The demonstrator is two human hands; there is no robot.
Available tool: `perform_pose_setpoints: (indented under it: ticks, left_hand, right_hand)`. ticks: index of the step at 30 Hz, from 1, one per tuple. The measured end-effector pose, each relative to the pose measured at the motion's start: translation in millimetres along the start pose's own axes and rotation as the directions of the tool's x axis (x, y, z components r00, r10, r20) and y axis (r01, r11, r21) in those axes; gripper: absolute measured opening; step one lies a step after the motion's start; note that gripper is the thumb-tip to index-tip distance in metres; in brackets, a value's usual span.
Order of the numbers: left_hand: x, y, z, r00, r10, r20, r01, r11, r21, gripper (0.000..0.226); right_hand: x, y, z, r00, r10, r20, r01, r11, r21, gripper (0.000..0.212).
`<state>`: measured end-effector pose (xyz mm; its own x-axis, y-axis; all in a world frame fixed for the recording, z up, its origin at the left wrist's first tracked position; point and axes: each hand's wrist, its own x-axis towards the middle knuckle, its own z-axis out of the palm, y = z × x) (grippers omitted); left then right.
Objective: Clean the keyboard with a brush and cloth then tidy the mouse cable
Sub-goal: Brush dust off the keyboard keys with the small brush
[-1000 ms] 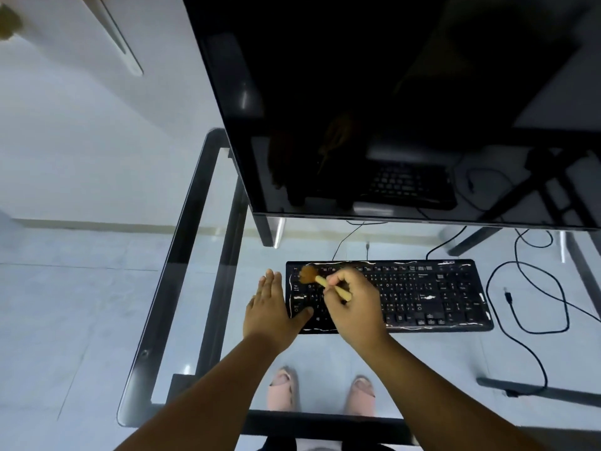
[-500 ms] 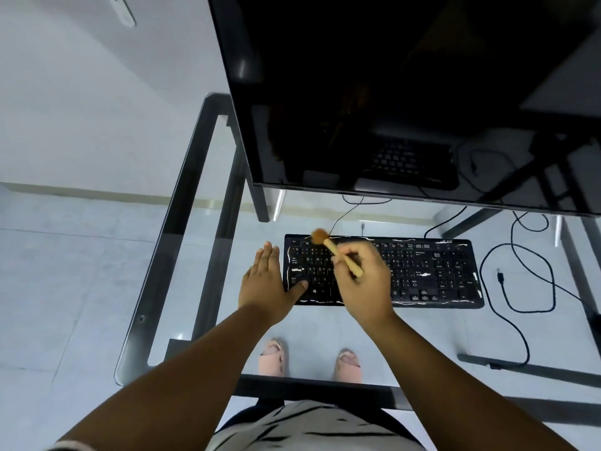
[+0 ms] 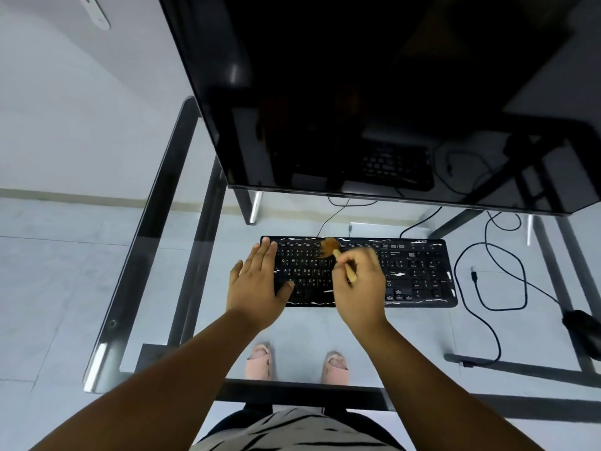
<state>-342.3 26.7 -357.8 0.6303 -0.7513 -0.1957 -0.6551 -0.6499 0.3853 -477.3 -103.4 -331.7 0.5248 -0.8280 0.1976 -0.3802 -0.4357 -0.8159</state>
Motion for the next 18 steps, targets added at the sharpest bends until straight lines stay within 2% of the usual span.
perform_pose_setpoints:
  ticks: [1, 4, 5, 8, 9, 12, 13, 16, 18]
  left_hand:
    - [0, 4, 1, 1.0, 0.021, 0.004, -0.022, 1.0, 0.014, 0.079]
    - [0, 14, 3, 0.996, 0.089, 0.013, -0.09, 0.994, 0.067, 0.077]
    - [0, 16, 4, 0.994, 0.102, 0.022, -0.104, 0.992, 0.077, 0.076]
    - [1, 20, 6, 0.993, 0.11, 0.05, -0.115, 0.988, 0.1, 0.075]
    - [1, 22, 8, 0.993, 0.107, 0.055, -0.112, 0.988, 0.106, 0.075]
    - [0, 24, 8, 0.993, 0.097, 0.063, -0.104, 0.987, 0.119, 0.075]
    - [0, 25, 8, 0.993, 0.095, 0.064, -0.102, 0.987, 0.123, 0.075]
    - [0, 30, 8, 0.995, 0.079, 0.054, -0.085, 0.988, 0.131, 0.074]
    - [0, 36, 9, 0.997, 0.061, 0.041, -0.067, 0.988, 0.142, 0.075]
  right_hand:
    - [2, 0, -2, 1.0, 0.0, 0.001, 0.0, 1.0, 0.028, 0.012]
    - [5, 4, -5, 0.987, -0.036, 0.154, 0.03, 0.999, 0.044, 0.01]
    - [5, 7, -6, 0.988, -0.036, 0.151, 0.034, 0.999, 0.01, 0.009]
    - [8, 12, -13, 0.999, 0.02, -0.03, -0.02, 1.0, -0.016, 0.012]
    - [10, 13, -16, 0.999, 0.014, -0.031, -0.013, 1.0, 0.009, 0.012]
    - [7, 19, -23, 0.987, -0.052, 0.152, 0.047, 0.998, 0.04, 0.009]
    - [6, 21, -24, 0.987, -0.049, 0.155, 0.048, 0.999, 0.014, 0.009]
    - [6, 27, -32, 1.0, 0.026, -0.012, -0.027, 1.0, -0.015, 0.012]
    - [7, 28, -36, 1.0, 0.007, 0.029, -0.008, 1.0, 0.025, 0.014]
